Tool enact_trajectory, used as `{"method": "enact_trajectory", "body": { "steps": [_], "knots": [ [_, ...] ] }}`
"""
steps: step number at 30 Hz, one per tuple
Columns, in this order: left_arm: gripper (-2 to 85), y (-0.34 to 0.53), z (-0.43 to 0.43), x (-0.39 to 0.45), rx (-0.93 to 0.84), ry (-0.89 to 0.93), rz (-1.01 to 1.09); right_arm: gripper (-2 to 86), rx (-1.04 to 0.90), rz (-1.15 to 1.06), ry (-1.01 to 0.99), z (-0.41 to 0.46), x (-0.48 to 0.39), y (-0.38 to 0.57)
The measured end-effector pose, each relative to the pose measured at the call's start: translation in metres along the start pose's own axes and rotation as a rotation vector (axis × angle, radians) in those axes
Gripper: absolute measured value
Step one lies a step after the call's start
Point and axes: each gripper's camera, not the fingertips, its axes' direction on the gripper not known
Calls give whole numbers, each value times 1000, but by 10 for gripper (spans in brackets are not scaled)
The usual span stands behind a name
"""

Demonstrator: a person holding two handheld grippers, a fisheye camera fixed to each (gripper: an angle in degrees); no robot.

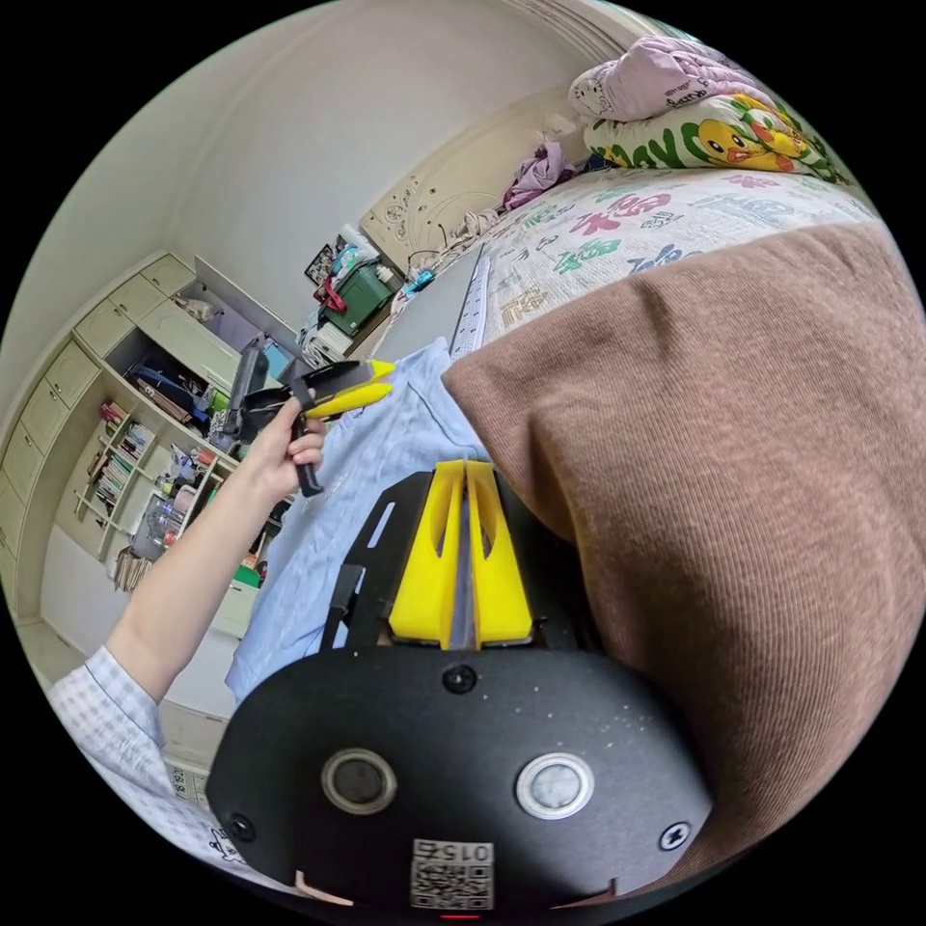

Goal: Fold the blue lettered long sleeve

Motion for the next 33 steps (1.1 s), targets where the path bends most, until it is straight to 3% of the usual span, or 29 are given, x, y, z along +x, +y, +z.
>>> {"method": "enact_trajectory", "body": {
  "steps": [4,10,21,23,27,33],
  "knots": [
    [70,-20,31,11,-77,-59,52,-4,-6,1,5,-1,7,-4],
    [23,-37,29,38,-12,-132,157,-6,31,12,34,-7,21,-6],
    [52,-47,50,11,-27,-36,55,-7,52,38,90,-7,55,2],
    [101,-45,34,4,-14,8,39,-7,45,42,76,-4,65,6],
    [102,-13,-47,2,25,34,146,-6,65,9,15,-9,78,21],
    [90,158,-189,6,-52,-4,349,-4,63,-32,9,-9,85,51]
  ]
}}
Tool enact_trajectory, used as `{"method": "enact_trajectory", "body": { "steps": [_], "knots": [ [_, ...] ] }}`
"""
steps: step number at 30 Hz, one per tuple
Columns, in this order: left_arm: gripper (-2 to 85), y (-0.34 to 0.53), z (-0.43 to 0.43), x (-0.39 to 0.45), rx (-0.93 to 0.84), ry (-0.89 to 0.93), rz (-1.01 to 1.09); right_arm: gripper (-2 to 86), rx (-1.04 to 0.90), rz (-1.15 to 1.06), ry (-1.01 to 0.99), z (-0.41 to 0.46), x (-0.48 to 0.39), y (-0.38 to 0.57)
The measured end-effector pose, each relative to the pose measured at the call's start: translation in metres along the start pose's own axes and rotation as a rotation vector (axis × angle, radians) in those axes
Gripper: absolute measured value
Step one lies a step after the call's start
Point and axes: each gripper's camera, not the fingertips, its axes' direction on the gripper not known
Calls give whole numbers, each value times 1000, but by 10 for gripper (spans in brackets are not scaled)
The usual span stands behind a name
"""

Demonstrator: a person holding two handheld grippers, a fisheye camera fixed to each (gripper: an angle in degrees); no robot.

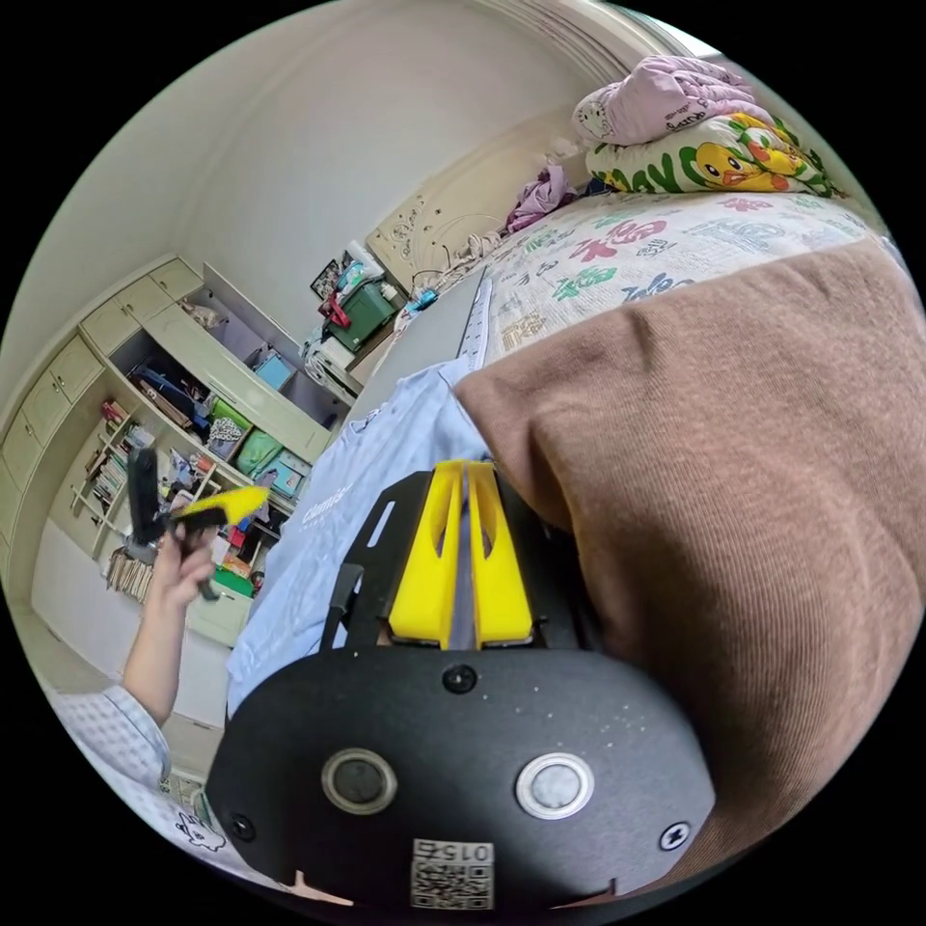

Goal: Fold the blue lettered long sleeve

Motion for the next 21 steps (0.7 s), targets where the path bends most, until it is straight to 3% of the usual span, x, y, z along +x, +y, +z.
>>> {"method": "enact_trajectory", "body": {
  "steps": [3,7,14,18,21],
  "knots": [
    [93,101,-32,34,-63,32,11,-5,-37,10,5,11,13,11],
    [92,200,-44,60,-157,-117,-40,-6,-52,19,29,21,30,34],
    [67,245,-65,70,-146,-245,-44,-7,-81,-27,180,42,42,84],
    [70,255,-85,74,-172,-316,-28,-4,-108,-37,144,47,56,117],
    [83,275,-115,63,-137,-245,-66,5,-113,-79,24,31,60,155]
  ]
}}
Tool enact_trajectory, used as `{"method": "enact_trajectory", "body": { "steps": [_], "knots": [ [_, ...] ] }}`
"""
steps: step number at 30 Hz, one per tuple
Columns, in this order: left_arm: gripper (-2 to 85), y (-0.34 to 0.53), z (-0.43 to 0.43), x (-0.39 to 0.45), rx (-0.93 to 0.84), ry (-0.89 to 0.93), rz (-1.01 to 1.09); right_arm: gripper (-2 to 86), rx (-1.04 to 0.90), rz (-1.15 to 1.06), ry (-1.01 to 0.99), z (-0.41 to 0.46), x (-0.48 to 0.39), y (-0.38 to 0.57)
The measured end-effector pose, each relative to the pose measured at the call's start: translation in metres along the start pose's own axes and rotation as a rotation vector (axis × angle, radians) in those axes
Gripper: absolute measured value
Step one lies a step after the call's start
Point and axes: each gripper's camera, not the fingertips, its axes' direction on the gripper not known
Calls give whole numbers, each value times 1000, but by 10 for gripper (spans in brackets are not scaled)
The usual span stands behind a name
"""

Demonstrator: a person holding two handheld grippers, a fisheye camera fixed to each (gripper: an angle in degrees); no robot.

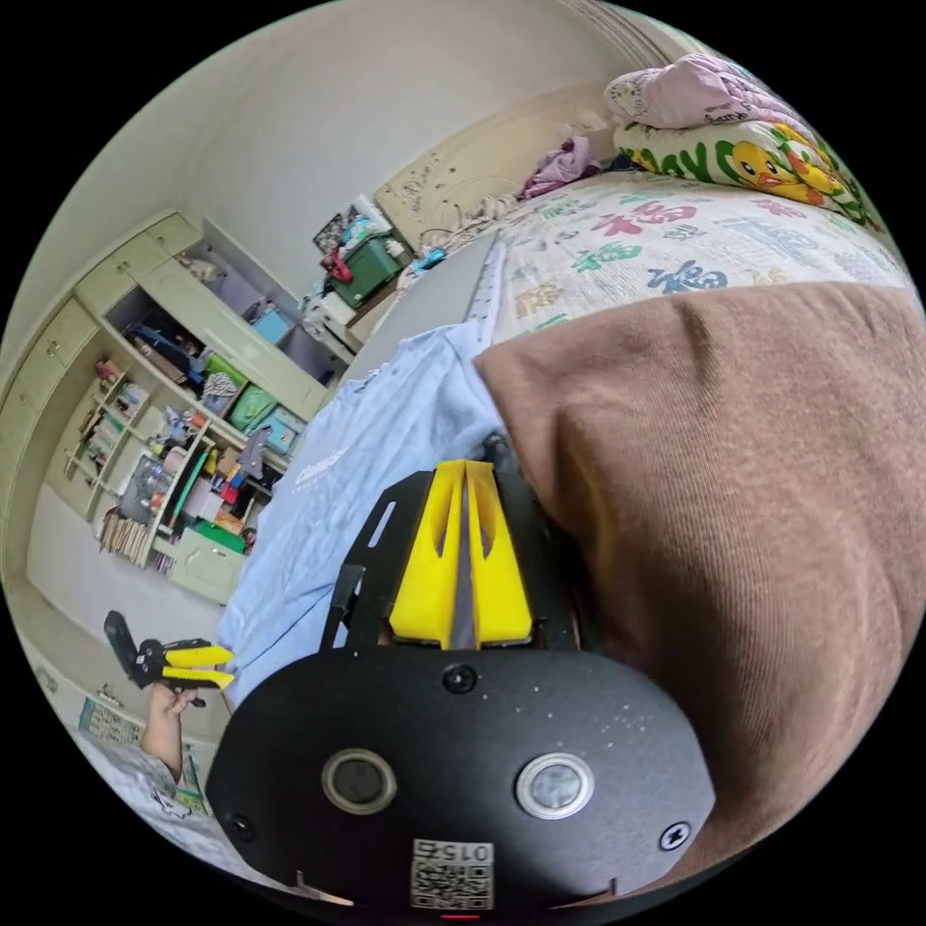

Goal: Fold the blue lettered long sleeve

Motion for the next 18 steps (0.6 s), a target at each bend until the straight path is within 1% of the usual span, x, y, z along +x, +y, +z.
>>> {"method": "enact_trajectory", "body": {
  "steps": [2,5,7,8,9,10,11,12,13,15,17,18],
  "knots": [
    [86,23,-20,-23,54,69,-72,20,4,-81,-14,-20,-20,43],
    [91,77,-61,-87,245,169,-297,43,58,-184,13,-50,-62,104],
    [110,137,-93,-158,487,256,-562,47,104,-276,-5,-62,-97,143],
    [120,153,-100,-175,554,277,-615,48,113,-358,-21,-63,-126,170],
    [144,180,-109,-208,649,289,-702,50,90,-452,-40,-56,-158,196],
    [171,200,-113,-239,677,269,-786,51,68,-500,-53,-49,-175,210],
    [175,208,-114,-255,676,263,-826,55,4,-598,-91,-31,-209,238],
    [183,223,-111,-287,684,296,-896,58,-33,-644,-115,-21,-226,253],
    [185,238,-105,-319,723,364,-966,62,-114,-724,-173,3,-257,283],
    [185,258,-94,-364,789,424,-1085,64,-277,-849,-306,52,-305,344],
    [184,272,-81,-406,814,443,-1195,60,-373,-931,-353,86,-330,385],
    [183,279,-71,-433,820,457,-1254,58,-390,-945,-344,96,-336,397]
  ]
}}
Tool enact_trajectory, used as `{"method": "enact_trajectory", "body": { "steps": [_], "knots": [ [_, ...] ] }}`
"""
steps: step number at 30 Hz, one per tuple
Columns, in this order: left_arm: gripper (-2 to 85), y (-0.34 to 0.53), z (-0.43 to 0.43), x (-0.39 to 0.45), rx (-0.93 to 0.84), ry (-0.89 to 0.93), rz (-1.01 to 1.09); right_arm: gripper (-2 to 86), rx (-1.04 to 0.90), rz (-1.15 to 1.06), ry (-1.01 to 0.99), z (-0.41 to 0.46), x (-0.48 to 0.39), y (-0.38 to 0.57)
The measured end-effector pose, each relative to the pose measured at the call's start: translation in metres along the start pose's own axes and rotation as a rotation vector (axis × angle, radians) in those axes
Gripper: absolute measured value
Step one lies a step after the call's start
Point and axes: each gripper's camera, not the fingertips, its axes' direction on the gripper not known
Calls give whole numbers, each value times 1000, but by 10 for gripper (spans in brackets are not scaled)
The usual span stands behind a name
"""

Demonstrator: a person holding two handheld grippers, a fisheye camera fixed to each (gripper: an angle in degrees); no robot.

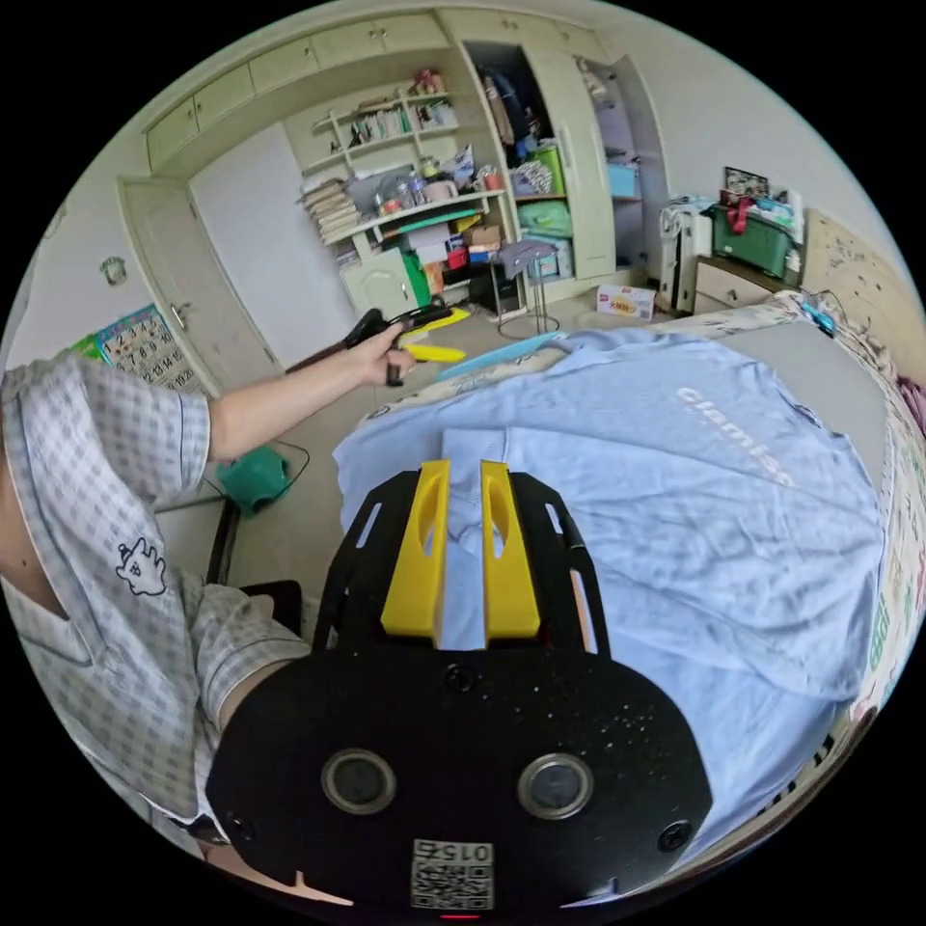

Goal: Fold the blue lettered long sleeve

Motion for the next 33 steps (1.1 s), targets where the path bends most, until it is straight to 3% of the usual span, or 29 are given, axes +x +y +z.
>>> {"method": "enact_trajectory", "body": {
  "steps": [5,12,14,19,23,25,29,33],
  "knots": [
    [179,-63,34,-70,28,85,-256,18,-168,40,-20,91,-11,24],
    [182,-108,72,-126,77,-38,-413,-9,-208,122,-47,129,-6,56],
    [171,-112,78,-134,93,-42,-414,-9,-209,112,-25,138,-12,65],
    [47,-107,68,-132,235,-92,-333,-10,-220,22,126,153,-42,77],
    [7,-91,61,-107,309,-78,-264,-10,-218,53,75,154,-25,80],
    [0,-84,53,-50,374,-88,-79,-10,-218,62,60,153,-17,79],
    [-2,-62,58,84,329,-43,319,-10,-221,27,123,150,-17,72],
    [-1,88,87,269,64,-8,1079,-9,-219,44,94,137,6,58]
  ]
}}
